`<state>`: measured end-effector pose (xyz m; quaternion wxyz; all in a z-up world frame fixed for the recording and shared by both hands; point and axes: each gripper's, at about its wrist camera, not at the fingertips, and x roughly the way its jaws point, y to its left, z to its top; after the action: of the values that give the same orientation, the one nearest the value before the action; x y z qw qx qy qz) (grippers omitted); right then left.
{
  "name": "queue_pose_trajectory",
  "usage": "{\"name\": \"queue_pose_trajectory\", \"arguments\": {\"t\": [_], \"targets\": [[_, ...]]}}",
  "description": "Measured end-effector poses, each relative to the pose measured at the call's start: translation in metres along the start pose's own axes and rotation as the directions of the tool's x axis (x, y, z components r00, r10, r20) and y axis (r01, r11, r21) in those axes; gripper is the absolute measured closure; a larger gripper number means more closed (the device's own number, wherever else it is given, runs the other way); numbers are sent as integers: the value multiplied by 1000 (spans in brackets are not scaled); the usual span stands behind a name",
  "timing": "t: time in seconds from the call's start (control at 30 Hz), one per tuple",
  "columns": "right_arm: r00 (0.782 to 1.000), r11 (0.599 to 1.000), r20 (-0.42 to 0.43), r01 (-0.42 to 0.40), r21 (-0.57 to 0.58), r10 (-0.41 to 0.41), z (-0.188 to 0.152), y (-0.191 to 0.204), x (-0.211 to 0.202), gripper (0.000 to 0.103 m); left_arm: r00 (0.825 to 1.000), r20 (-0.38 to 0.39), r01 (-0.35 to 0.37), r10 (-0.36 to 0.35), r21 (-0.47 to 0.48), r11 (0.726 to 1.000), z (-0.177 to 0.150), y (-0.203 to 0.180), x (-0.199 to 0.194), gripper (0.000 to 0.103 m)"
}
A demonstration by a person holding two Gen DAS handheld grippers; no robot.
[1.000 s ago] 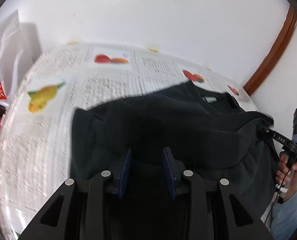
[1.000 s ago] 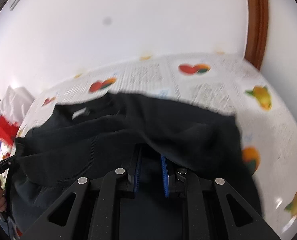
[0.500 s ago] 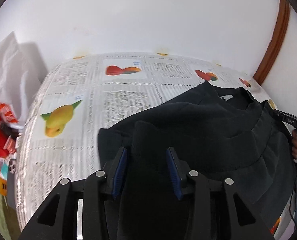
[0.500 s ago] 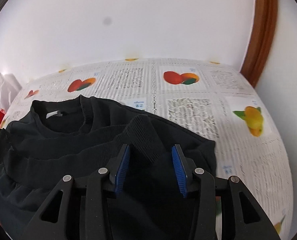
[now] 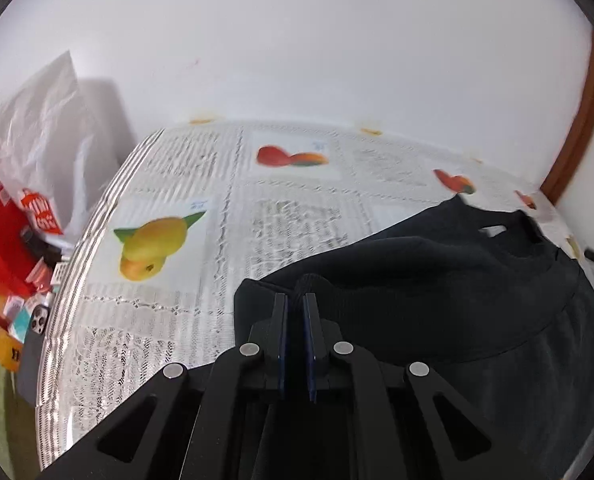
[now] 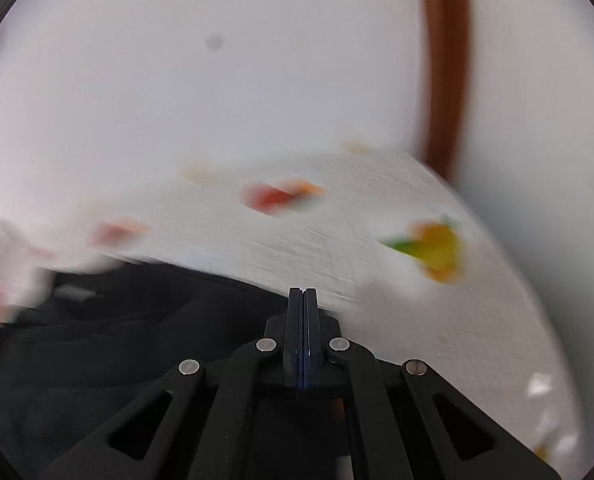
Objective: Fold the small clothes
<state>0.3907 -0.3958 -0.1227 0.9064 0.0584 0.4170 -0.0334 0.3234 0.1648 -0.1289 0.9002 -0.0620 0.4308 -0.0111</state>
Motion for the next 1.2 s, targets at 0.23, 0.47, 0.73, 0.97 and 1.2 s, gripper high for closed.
{"name": "queue_pose_trajectory", "arguments": {"t": [0.23, 0.47, 0.73, 0.97, 1.2], "targets": [[994, 995, -46, -98, -16, 97, -5, 4, -4, 99, 1000, 2, -19, 19, 47, 999, -1, -9, -3, 95], [981, 960, -58, -194, -201, 186, -5, 56, -11, 50, 998, -46, 36, -34, 39, 999, -4, -13, -2, 69], [978, 970, -24, -208, -129, 206, 3, 49, 6, 93, 1000, 8, 6, -6, 80, 997, -9, -19, -10, 94], [988, 990, -68, -139, -29, 136, -1, 23, 24, 93, 999, -45, 12, -9, 65, 998, -8, -24, 6, 92], [998, 991, -56, -48, -127, 41, 2, 52, -8, 77, 997, -79, 9, -5, 51, 999, -10, -21, 1, 82]]}}
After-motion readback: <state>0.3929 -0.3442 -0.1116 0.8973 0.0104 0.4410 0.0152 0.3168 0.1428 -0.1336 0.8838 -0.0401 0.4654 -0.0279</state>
